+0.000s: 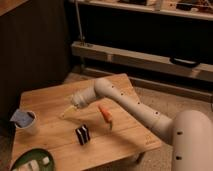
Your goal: Knock the eraser over
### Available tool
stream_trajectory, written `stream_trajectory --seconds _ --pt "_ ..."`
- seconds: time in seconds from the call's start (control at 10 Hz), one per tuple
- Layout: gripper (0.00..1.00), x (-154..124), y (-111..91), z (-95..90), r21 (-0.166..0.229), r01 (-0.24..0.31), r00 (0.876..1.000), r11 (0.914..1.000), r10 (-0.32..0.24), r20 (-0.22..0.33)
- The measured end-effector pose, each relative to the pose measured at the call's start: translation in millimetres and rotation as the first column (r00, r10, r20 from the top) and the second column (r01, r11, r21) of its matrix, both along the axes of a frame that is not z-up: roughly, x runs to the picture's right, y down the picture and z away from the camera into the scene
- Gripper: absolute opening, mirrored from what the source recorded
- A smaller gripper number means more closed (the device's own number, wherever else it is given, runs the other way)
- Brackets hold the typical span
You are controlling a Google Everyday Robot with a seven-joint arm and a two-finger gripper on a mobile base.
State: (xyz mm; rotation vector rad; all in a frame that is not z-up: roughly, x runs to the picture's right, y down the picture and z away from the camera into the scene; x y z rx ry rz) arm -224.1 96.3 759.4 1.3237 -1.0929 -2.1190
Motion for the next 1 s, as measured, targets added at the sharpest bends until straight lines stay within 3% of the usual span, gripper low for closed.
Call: stream_trajectory --seconds 0.4,0.5,0.8,0.9,1.0 --pt "0.66 0.5 -3.9 -0.8 0.01 -0.002 1.0 0.9999 0.002 -0.016" --pt "0.66 4.3 -13.7 -2.5 0.025 -0.013 0.999 0.9996 0.014 -0.032" --pt "0.65 27.8 -70.9 -21.4 0.086 -0.063 0.995 0.9943 0.069 -0.07" --pt "0.62 39.9 -89.4 -31.6 0.103 -0.089 0.993 0.9907 0.097 -0.074" --pt "0.51 58.3 -102.8 -45.2 0.119 -0.114 0.989 0.9863 0.124 -0.075"
